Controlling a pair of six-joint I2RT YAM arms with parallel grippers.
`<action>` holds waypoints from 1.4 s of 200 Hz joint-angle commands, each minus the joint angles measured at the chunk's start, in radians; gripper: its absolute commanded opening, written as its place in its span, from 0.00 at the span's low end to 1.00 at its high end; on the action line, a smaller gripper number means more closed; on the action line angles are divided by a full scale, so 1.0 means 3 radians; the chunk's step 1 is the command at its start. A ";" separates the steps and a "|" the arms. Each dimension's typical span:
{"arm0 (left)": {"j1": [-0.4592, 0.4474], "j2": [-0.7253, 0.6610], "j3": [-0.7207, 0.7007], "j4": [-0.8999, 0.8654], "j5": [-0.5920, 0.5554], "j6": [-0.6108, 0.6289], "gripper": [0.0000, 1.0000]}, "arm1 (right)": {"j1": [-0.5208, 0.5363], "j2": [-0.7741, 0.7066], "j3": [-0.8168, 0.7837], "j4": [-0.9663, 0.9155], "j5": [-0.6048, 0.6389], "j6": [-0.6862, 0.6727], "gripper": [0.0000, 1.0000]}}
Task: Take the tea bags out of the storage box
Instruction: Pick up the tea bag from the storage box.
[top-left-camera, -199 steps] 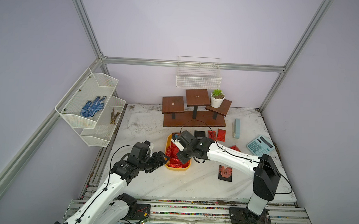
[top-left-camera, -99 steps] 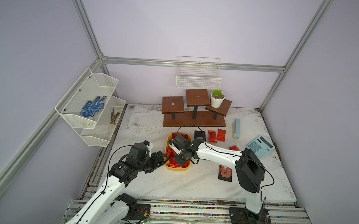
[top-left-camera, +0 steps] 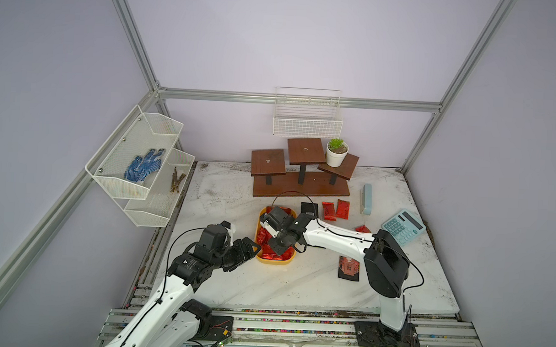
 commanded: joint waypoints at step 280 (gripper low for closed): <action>0.0016 -0.0044 -0.0124 0.0114 0.0101 -0.0077 0.77 | 0.0031 0.0061 -0.0183 0.0067 -0.0372 -0.0044 0.08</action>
